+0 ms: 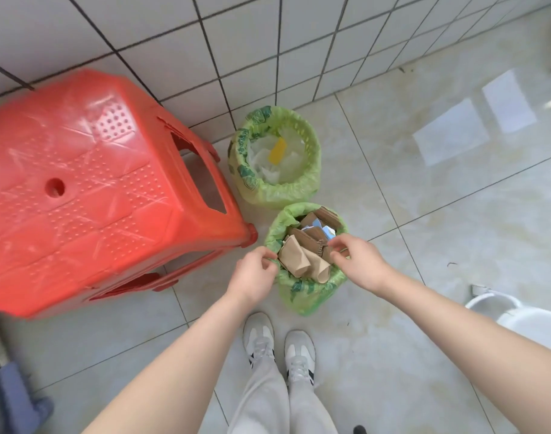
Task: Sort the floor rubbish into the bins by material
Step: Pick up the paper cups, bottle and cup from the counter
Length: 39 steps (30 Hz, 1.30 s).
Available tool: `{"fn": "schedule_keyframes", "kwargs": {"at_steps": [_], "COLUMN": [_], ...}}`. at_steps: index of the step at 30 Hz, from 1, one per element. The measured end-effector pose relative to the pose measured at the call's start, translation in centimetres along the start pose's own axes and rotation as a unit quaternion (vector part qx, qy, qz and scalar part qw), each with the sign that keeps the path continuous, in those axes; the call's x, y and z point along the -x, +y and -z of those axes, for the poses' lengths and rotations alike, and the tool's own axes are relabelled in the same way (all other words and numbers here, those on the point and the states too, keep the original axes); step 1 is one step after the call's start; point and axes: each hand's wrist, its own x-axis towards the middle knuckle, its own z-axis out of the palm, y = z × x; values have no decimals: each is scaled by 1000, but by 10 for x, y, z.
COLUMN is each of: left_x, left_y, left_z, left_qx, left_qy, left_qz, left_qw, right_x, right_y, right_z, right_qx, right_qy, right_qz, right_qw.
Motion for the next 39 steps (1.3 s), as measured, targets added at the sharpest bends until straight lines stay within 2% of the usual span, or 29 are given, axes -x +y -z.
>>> {"fn": "schedule_keyframes", "kwargs": {"at_steps": [6, 13, 19, 26, 34, 39], "left_x": [103, 273, 424, 577, 724, 793], "left_y": [22, 24, -16, -104, -236, -317], "left_z": [53, 134, 188, 223, 238, 252], "left_qx": [115, 221, 246, 230, 241, 203], "left_qy": [122, 317, 418, 529, 647, 686], "left_qz": [-53, -79, -52, 8, 88, 143], "left_qw": [984, 919, 873, 817, 718, 684], "right_x": [89, 227, 342, 465, 594, 666], "right_y": [-99, -234, -340, -434, -509, -550], "right_z": [24, 50, 37, -39, -176, -260], "right_qx": [-47, -30, 29, 99, 162, 178], "right_qy": [18, 8, -28, -89, -130, -162], "right_qz": [105, 270, 384, 493, 603, 654], "right_qw": [993, 962, 922, 860, 770, 717]}}
